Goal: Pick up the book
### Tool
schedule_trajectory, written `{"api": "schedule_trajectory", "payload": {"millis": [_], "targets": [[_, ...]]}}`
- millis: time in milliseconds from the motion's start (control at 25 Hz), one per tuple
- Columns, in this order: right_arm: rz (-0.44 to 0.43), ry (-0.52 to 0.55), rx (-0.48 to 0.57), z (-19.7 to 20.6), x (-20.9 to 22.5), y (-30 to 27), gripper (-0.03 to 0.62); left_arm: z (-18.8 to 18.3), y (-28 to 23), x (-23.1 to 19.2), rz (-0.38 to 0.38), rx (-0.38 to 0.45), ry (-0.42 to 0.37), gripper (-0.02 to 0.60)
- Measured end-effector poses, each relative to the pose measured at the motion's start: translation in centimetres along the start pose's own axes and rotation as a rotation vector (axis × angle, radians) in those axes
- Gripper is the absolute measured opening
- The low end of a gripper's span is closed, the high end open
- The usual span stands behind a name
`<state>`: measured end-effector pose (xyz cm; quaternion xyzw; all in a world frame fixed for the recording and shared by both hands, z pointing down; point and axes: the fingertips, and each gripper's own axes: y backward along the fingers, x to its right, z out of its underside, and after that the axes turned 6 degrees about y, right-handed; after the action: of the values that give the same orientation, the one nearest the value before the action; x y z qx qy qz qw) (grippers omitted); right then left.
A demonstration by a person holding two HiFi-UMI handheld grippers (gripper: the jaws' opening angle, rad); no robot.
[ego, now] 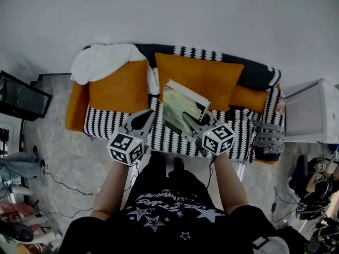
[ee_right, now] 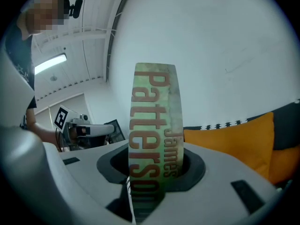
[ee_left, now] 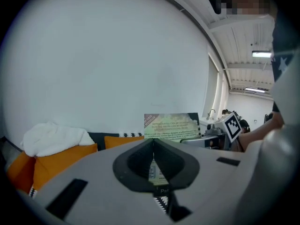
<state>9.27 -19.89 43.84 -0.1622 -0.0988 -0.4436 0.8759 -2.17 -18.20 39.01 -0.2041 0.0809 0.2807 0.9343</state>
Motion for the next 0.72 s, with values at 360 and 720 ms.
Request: {"api": "schedule_trajectory", "payload": {"millis": [360,720], "targets": [[0.044,-0.019,-0.021,3.1,-3.9,2.8,0.169,2.2,4.5,0.8,-0.005,0.003,0.032,0.009],[0.107,-0.025,-0.025,4.9,-8.6,3.8,0.169,5.3,10.1,1.4,0.043,-0.02,0.016,0.008]]}}
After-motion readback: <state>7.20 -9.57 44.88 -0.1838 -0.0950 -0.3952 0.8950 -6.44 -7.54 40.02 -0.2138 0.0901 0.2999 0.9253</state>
